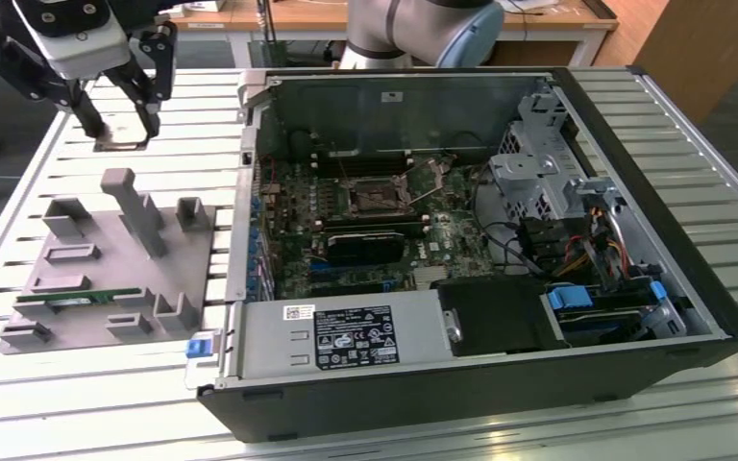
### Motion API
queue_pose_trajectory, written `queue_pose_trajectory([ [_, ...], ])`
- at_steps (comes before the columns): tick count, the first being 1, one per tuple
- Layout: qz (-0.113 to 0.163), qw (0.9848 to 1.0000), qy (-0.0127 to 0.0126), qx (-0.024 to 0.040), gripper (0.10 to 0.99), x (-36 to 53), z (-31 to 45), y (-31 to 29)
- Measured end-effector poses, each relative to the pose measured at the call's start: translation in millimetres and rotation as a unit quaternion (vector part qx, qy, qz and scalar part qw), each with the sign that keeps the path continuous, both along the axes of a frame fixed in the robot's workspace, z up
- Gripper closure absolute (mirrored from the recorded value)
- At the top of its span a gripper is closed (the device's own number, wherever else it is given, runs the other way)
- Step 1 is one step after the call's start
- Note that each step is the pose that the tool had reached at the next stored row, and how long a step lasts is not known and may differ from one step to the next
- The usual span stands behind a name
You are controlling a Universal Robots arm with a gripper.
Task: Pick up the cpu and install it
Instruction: 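Pick up the cpu and move it towards the insertion slot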
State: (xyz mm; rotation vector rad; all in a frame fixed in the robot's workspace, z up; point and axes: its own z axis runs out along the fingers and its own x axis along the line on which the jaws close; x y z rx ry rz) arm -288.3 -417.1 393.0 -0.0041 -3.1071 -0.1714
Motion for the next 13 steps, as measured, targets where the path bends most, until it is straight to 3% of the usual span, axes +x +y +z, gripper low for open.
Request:
queue_pose_trajectory([
  [13, 0.0, 1.0, 0.0, 0.0, 0.557, 11.8, 0.0, 0.0],
])
